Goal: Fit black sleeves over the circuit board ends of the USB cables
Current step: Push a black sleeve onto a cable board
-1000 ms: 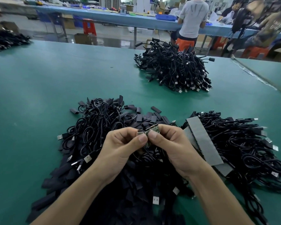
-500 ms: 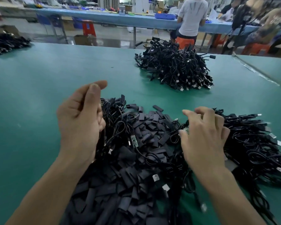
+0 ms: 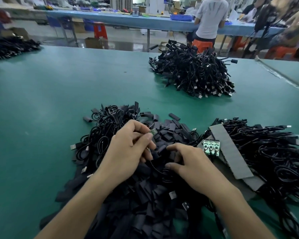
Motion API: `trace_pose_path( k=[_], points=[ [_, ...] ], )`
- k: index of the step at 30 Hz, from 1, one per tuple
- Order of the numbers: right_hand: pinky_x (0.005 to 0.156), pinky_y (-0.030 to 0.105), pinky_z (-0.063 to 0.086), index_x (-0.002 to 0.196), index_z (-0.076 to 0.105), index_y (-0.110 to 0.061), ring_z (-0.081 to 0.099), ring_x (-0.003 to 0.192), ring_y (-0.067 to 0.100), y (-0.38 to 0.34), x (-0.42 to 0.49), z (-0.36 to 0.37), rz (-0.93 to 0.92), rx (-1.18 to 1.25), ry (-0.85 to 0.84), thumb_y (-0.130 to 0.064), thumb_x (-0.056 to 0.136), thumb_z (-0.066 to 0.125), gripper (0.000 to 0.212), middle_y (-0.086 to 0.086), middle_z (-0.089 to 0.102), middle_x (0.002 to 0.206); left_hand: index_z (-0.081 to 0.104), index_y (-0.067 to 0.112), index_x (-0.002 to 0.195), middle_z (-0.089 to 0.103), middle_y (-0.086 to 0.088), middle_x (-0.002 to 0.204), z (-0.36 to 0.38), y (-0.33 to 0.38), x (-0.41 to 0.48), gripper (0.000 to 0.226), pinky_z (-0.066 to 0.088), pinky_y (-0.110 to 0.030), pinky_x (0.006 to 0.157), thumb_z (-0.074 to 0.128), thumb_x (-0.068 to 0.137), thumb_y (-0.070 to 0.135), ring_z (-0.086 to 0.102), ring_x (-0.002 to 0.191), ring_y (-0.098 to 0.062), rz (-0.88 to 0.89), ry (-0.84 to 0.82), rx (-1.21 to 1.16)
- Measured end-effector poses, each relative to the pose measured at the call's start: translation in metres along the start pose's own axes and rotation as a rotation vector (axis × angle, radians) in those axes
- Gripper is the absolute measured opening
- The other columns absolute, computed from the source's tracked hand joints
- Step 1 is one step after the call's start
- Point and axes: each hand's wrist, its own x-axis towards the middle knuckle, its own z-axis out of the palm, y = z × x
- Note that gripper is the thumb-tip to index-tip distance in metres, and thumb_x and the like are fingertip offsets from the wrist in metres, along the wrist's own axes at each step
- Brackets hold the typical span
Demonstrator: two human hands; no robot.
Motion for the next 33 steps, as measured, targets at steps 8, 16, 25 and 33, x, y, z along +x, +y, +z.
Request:
trace_pose_path(
  k=[8,16,25,33],
  points=[
    [0.094,0.035,0.042,0.14,0.048,-0.027,0.051,0.114,0.02,0.002,0.004,0.009,0.077,-0.072,0.05,-0.05,0.098,0.049,0.048,-0.007,0.043,0.109,0.062,0.014,0.09,0.07,-0.003,0.066,-0.009,0.005,0.003,0.011,0.046,-0.018,0.044,0.06,0.097,0.007,0.056,0.047,-0.008,-0.034,0.134,-0.189],
    [0.082,0.034,0.046,0.11,0.069,-0.024,0.059,0.096,0.022,-0.001,0.002,0.013,0.049,-0.106,0.194,-0.048,0.098,0.051,0.032,-0.002,0.059,0.102,0.068,0.013,0.09,0.072,-0.01,0.071,-0.005,0.003,0.001,0.009,0.049,-0.019,0.047,0.064,0.094,0.006,0.06,0.05,-0.011,-0.075,0.076,-0.198],
    [0.059,0.026,0.041,0.085,0.062,-0.019,0.056,0.066,0.013,-0.005,0.001,0.007,-0.056,-0.029,0.504,-0.036,0.102,0.043,0.03,-0.009,0.057,0.078,0.063,0.015,0.103,0.075,-0.011,0.079,-0.004,0.001,0.002,0.011,0.053,-0.02,0.054,0.063,0.095,0.007,0.067,0.059,-0.014,-0.094,0.079,-0.228],
    [0.057,0.027,0.052,0.085,0.067,-0.023,0.069,0.061,0.014,-0.025,-0.002,-0.002,-0.057,0.713,0.284,-0.021,0.098,0.059,0.016,0.0,0.072,0.068,0.067,0.017,0.107,0.078,-0.007,0.082,0.0,0.006,0.0,0.019,0.056,-0.023,0.057,0.069,0.09,0.012,0.075,0.07,-0.02,-0.071,0.037,-0.237]
  ],
)
